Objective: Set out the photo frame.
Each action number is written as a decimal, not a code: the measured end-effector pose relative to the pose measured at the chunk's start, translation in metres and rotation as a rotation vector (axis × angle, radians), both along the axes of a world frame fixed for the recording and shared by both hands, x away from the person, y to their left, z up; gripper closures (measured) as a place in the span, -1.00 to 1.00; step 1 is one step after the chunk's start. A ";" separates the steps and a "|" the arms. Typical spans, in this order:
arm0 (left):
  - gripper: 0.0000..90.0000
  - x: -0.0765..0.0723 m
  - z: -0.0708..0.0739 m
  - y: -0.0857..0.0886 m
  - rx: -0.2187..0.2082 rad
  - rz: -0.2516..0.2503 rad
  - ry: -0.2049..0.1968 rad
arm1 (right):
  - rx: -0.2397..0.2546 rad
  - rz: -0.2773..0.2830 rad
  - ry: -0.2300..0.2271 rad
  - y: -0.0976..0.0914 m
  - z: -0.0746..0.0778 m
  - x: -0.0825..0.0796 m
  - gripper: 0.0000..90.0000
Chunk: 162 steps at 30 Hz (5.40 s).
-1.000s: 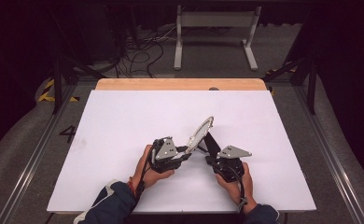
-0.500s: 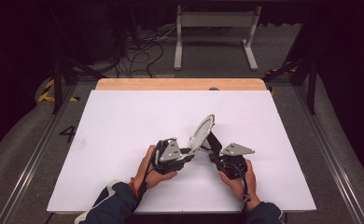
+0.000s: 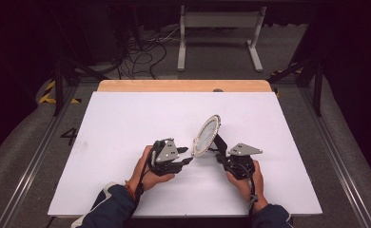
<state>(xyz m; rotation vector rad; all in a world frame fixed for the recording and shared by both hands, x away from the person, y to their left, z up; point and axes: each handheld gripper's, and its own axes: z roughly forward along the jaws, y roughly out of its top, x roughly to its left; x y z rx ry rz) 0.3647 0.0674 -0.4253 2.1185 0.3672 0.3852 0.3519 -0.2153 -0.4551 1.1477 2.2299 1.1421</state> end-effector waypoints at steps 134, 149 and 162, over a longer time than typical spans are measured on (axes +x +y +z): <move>-0.59 -0.033 -0.034 0.069 0.130 0.156 0.090 | 0.206 0.063 0.056 0.039 0.006 0.022 0.67; -0.59 -0.007 -0.028 0.056 0.081 0.156 0.107 | 0.197 0.098 0.082 0.035 0.010 0.025 0.61; -0.43 0.035 -0.021 0.022 0.023 0.128 0.108 | 0.129 0.070 -0.034 0.030 0.023 0.008 0.52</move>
